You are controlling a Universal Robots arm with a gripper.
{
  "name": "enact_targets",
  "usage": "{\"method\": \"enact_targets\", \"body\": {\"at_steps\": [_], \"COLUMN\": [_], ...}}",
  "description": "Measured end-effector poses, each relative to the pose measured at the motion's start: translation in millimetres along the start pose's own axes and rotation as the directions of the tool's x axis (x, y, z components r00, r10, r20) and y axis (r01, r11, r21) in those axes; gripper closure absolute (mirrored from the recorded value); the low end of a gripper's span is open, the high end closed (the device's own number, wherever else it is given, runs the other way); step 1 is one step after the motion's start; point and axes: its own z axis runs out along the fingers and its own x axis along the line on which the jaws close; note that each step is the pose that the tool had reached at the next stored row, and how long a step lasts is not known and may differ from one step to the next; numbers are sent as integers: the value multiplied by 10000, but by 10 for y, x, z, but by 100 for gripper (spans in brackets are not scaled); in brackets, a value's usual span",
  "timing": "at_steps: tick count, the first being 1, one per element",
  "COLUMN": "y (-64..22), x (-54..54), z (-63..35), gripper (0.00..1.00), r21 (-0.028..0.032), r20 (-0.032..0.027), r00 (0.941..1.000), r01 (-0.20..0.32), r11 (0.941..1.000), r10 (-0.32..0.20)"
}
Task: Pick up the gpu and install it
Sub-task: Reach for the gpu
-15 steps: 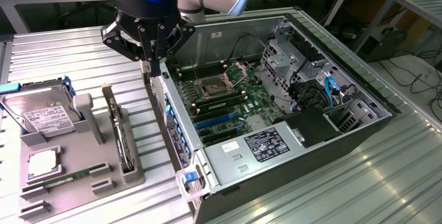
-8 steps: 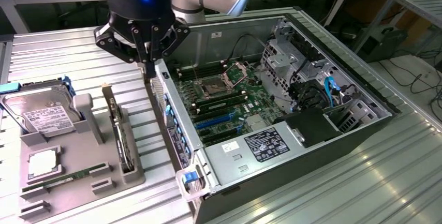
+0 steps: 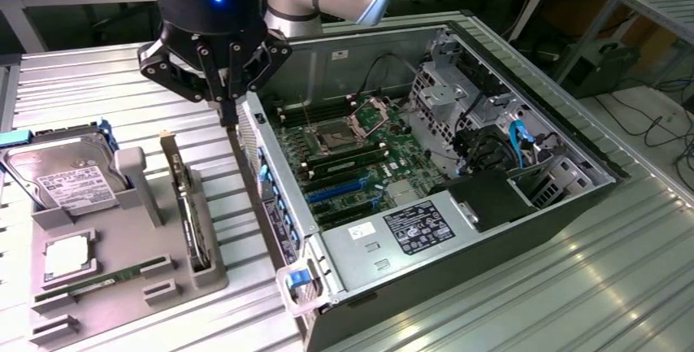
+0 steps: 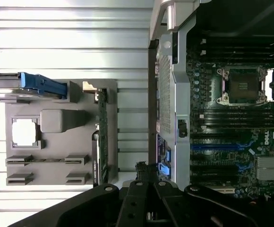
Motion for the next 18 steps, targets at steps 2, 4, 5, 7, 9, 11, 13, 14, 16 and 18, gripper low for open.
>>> {"method": "enact_targets", "body": {"at_steps": [2,4,5,7,9,11,13,14,16,18], "y": [-4,-8,-10,-14,-18,-21,-24,-26,-30,-35], "x": [14,30,38,55,69,83,96,103,119,136], "z": [0,-1,-1,-2,-2,-2,-3,-3,-3,-5], "gripper": [89,89,89,89,89,89,89,89,89,89], "r21": [0,-1,-1,-1,-1,-1,-1,-1,-2,-1], "r20": [0,0,0,0,0,-1,-1,-1,-1,-2], "r00": [10000,10000,10000,10000,10000,10000,10000,10000,10000,10000], "r01": [5,8,11,15,19,23,27,28,31,35], "r11": [10000,10000,10000,10000,10000,10000,10000,10000,10000,10000], "r10": [-5,-8,-11,-15,-19,-23,-27,-28,-31,-35]}}
